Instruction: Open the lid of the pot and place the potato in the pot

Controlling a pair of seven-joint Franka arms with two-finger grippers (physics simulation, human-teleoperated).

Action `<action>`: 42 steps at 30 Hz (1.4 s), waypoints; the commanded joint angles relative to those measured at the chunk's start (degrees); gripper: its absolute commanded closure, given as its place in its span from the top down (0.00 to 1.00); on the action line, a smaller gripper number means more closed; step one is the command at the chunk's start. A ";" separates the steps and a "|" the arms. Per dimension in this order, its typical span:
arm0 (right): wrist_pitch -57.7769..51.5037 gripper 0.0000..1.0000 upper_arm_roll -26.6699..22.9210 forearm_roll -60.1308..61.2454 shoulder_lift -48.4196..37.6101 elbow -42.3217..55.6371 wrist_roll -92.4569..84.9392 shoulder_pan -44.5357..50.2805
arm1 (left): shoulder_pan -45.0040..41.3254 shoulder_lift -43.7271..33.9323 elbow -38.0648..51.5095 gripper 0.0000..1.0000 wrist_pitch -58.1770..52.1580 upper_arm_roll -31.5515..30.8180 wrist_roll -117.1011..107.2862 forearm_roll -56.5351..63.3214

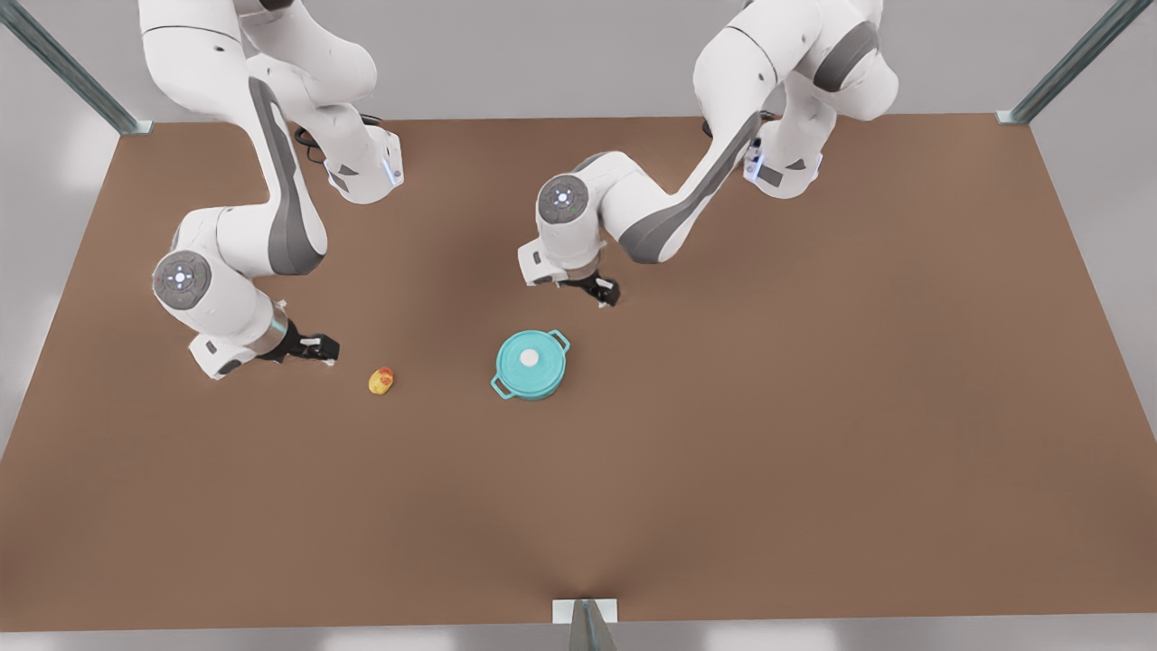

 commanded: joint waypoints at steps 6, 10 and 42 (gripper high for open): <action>16.45 1.00 -0.02 0.78 3.89 -5.97 22.71 1.58 | -0.68 12.03 7.98 1.00 11.15 0.70 -47.64 4.21; 19.35 1.00 -0.10 1.66 8.90 -3.86 23.59 3.42 | -1.20 13.00 6.83 1.00 14.40 0.79 -48.34 4.21; 37.72 1.00 -0.72 6.50 19.71 -13.00 26.49 8.61 | -2.87 20.91 12.99 0.74 20.03 1.40 -46.50 9.13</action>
